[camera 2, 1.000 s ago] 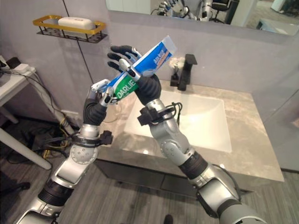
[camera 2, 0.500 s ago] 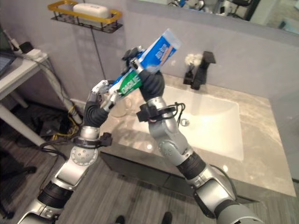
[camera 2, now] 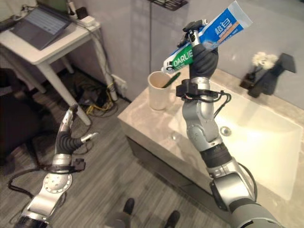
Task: Put brush and paste in cup on sink, flatten towel.
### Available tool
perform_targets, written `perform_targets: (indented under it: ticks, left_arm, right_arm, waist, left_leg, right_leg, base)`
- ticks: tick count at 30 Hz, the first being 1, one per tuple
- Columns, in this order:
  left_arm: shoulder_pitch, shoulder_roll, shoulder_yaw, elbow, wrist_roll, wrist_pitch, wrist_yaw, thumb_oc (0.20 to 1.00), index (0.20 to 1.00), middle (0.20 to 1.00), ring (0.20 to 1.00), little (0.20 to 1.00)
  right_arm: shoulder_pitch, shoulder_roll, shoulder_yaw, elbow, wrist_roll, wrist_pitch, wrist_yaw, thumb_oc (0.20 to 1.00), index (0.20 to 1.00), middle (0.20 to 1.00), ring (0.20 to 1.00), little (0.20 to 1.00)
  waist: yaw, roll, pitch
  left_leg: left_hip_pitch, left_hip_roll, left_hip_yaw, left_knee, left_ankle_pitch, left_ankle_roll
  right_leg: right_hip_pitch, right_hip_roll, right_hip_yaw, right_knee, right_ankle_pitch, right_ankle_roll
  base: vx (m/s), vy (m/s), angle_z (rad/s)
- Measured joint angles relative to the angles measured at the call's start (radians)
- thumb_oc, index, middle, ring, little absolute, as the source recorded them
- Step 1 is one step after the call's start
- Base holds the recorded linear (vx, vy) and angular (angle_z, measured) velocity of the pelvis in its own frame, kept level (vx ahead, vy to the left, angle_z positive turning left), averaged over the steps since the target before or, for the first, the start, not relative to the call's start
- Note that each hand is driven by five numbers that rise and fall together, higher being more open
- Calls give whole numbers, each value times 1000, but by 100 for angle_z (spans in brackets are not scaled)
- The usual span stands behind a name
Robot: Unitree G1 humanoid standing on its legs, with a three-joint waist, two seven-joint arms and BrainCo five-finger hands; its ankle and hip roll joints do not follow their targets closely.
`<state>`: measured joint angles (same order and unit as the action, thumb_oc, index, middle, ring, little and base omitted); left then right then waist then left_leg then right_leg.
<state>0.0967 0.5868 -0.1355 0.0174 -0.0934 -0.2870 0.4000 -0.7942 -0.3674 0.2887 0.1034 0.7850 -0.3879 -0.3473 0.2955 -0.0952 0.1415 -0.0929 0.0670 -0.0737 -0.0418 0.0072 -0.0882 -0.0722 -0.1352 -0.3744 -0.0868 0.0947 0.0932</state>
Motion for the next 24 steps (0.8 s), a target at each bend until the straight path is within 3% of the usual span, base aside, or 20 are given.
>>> perform_targets:
  ticks: [5,11,24]
  left_arm:
    - [3,21,-69,63,-15,11,-55,1000,1000,1000,1000,1000]
    - [-27,35,-167,64,-12,17,-96,1000,1000,1000,1000,1000]
    - [-57,35,-166,85,26,36,-97,1000,1000,1000,1000,1000]
  right_arm:
    - [-16,-25,1,57,-19,12,2,200,200,200,200,200]
    - [-17,-21,7,100,-19,22,2,200,200,200,200,200]
    - [-17,-49,99,96,-108,83,51,200,200,200,200,200]
  waist:
    - [16,-20,15]
    - [17,-19,20]
    - [-10,-44,38]
  left_leg:
    - [-24,-13,-26,3,2,3]
    - [-32,-25,-26,3,3,5]
    - [-34,-24,-23,3,3,5]
  right_leg:
    - [-9,-11,-22,0,0,1]
    - [-16,-22,-22,0,2,4]
    - [-21,-22,-17,0,3,7]
  base:
    - [4,32,16]
    - [2,11,1]
    - [-1,0,0]
